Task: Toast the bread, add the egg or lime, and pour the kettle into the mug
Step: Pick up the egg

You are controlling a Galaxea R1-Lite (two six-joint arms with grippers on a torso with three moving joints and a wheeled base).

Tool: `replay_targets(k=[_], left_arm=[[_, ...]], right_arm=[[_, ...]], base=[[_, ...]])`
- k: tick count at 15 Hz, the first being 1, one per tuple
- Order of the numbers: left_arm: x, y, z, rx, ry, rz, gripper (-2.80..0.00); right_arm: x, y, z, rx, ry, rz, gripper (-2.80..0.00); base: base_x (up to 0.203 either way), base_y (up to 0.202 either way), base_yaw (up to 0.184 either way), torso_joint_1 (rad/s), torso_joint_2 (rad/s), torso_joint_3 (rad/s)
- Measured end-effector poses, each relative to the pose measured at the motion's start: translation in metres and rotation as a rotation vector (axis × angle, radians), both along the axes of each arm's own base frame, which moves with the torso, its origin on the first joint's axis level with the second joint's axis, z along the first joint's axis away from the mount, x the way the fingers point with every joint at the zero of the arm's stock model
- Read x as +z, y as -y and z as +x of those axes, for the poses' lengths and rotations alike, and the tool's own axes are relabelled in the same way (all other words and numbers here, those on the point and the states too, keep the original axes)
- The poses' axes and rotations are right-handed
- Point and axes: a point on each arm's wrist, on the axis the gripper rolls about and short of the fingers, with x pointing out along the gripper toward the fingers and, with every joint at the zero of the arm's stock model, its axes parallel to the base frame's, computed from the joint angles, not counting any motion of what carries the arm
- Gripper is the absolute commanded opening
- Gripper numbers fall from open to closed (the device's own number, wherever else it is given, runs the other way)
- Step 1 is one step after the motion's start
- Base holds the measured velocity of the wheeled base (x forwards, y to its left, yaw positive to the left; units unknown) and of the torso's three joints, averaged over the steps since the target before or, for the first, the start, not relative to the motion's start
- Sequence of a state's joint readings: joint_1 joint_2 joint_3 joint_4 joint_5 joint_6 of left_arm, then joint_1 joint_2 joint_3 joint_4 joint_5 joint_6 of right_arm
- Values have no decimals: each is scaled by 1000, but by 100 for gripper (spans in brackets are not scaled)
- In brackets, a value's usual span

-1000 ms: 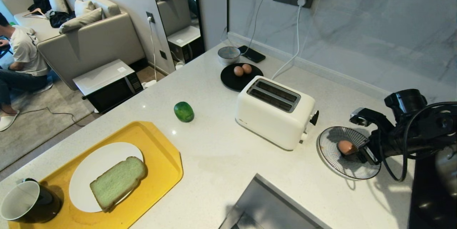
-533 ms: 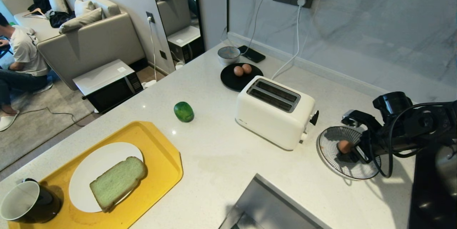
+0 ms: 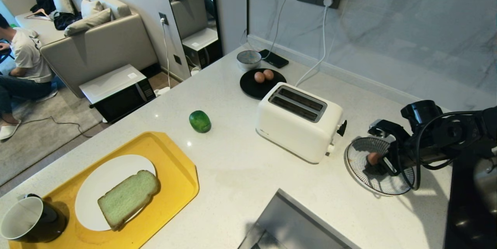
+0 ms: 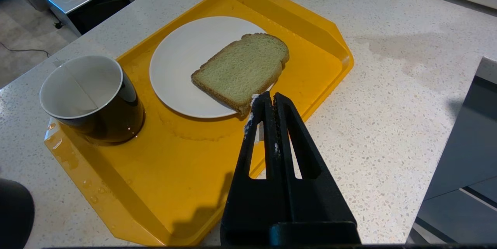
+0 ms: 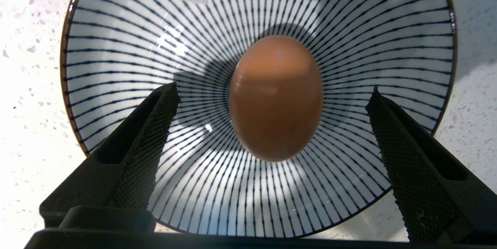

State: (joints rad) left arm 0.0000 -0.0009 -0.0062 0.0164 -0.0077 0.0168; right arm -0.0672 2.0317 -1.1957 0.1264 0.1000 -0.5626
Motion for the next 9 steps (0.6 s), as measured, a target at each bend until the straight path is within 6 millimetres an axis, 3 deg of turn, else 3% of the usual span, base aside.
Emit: replay_targets(k=[9], left_arm=[[0,0,0,0,0,0,-280]], right_arm=[[1,1,9,-6,16,-9,0]], base=[[0,0,0,0,0,0]])
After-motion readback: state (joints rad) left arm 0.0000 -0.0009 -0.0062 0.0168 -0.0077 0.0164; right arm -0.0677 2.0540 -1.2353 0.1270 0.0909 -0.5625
